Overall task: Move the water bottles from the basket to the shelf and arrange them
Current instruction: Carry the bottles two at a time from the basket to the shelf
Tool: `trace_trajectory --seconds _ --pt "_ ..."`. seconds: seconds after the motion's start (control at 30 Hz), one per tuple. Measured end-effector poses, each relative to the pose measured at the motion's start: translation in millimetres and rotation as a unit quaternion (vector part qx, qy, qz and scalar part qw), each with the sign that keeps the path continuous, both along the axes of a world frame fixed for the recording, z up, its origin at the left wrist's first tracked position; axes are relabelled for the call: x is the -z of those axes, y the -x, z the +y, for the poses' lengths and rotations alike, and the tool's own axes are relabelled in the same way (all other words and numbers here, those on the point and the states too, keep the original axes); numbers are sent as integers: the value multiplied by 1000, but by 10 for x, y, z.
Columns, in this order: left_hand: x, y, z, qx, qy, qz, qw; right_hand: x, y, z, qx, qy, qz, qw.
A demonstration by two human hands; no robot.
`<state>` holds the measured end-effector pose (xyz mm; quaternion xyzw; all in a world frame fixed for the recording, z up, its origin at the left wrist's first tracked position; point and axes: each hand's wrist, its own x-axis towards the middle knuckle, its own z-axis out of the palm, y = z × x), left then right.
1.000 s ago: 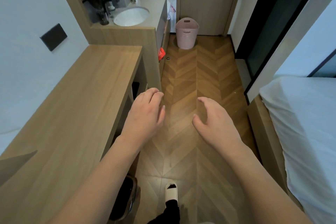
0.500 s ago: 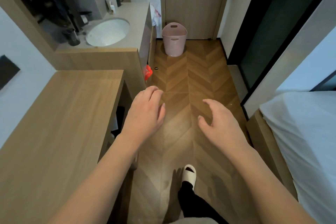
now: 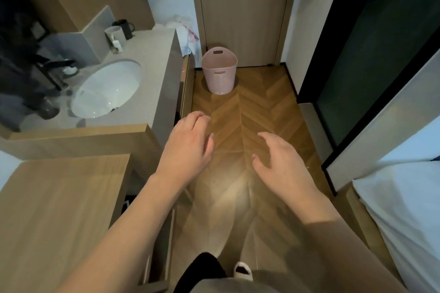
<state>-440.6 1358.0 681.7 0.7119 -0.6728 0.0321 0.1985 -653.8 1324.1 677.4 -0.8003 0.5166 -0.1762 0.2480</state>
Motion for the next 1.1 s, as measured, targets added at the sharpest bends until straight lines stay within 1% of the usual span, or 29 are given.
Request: trace_trajectory --seconds 0.13,0.27,0.4,0.5,0.6,0.7,0.83,0.97,1.1 --pt "81 -161 -774 19 -14 6 1000 37 -119 -729 10 -10 4 1000" --pt "168 -349 -1670 26 -1 17 1000 114 -385 -1608 28 -16 4 999" --pt "184 -681 -2639 34 14 25 999 74 -715 -2498 36 14 -16 999" --pt "106 -927 -3340 25 17 27 999 -31 -949 -3186 26 15 15 999" --pt "54 -1093 -4006 39 28 26 999 -29 -1106 -3845 32 26 25 999" --pt "46 -1200 -4575 37 19 32 999 -1 -1188 -4383 44 9 19 999" --pt "203 -1313 -5368 53 -5 22 998 131 -1239 -5172 46 -19 23 999" --pt "326 -1355 -6289 44 -8 23 999 286 -1272 -6136 41 -21 12 999" --pt "305 -1368 -7251 37 -17 5 999 300 -1304 -7192 25 -21 3 999"
